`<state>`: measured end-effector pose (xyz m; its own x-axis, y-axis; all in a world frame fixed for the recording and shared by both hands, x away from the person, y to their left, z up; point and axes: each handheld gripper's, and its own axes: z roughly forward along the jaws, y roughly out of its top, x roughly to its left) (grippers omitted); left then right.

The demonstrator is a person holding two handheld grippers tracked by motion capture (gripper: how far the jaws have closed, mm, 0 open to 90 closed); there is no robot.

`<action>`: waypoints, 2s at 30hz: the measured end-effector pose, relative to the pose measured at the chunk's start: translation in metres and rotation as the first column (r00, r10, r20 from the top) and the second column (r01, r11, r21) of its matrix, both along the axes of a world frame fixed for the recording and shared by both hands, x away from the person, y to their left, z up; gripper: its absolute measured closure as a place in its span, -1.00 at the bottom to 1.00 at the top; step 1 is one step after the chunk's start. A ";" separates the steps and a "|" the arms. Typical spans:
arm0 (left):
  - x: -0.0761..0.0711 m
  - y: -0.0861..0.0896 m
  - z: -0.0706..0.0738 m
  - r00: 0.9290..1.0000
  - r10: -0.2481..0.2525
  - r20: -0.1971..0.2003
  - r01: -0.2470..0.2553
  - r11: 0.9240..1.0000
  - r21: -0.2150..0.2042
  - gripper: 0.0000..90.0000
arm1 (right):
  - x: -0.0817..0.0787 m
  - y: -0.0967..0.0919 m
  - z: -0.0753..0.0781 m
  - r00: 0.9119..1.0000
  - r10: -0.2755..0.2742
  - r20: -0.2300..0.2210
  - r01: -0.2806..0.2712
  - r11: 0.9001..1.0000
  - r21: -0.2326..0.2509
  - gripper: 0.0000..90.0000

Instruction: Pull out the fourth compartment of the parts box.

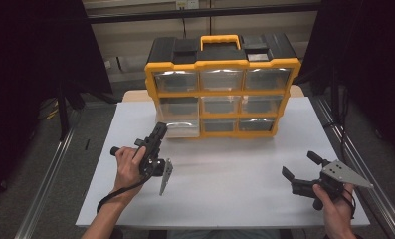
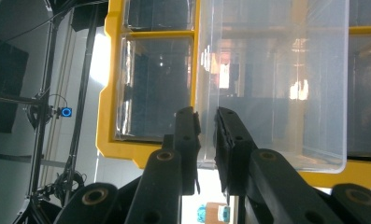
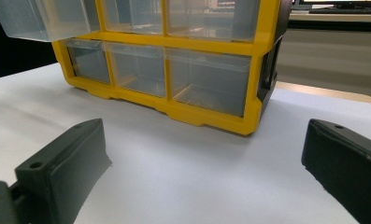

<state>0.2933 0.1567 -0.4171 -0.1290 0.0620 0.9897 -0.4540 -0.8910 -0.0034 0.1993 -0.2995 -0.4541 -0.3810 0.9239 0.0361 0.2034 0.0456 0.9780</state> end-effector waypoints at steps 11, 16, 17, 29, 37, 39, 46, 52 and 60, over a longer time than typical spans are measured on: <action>0.000 0.001 0.000 0.999 -0.018 -0.043 0.015 0.997 -0.074 0.70 | 0.000 0.000 0.000 1.000 0.006 0.003 -0.006 1.000 -0.001 -1.00; -0.001 -0.003 0.000 0.996 -0.014 -0.091 0.002 0.992 -0.128 0.50 | 0.000 0.000 0.000 1.000 0.007 -0.003 -0.007 1.000 -0.001 -1.00; -0.001 -0.004 0.001 0.994 -0.023 -0.109 0.006 0.988 -0.153 0.39 | 0.001 0.000 0.000 1.000 0.007 -0.002 -0.007 1.000 -0.003 -1.00; 0.005 -0.002 0.002 0.968 -0.047 -0.245 -0.033 0.950 -0.312 -0.38 | 0.000 0.001 0.000 1.000 0.009 -0.004 -0.009 1.000 -0.002 -1.00; 0.011 -0.002 0.001 0.940 -0.086 -0.329 -0.061 0.909 -0.411 -0.65 | 0.001 0.001 0.000 1.000 0.009 -0.003 -0.009 1.000 0.000 -1.00; 0.012 -0.001 0.002 0.933 -0.115 -0.340 -0.063 0.880 -0.471 -0.76 | 0.000 0.000 0.000 1.000 0.011 -0.006 -0.011 1.000 -0.001 -1.00; 0.016 0.004 0.005 0.891 -0.149 -0.429 -0.144 0.803 -0.578 -0.88 | 0.001 0.002 -0.001 1.000 0.012 -0.006 -0.012 1.000 -0.001 -1.00; 0.021 0.009 0.006 0.832 -0.248 -0.496 -0.187 0.716 -0.672 -0.90 | 0.002 0.001 -0.001 1.000 0.015 -0.013 -0.015 1.000 0.003 -1.00; 0.026 0.014 0.003 0.775 -0.299 -0.557 -0.262 0.651 -0.713 -0.96 | 0.002 0.002 -0.001 1.000 0.011 -0.011 -0.011 1.000 -0.005 -1.00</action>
<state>0.3190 0.1711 -0.4142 0.4534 0.7698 0.4492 -0.1206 -0.4464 0.8867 0.2013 -0.2976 -0.4555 -0.3908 0.9198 0.0354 0.2131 0.0530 0.9756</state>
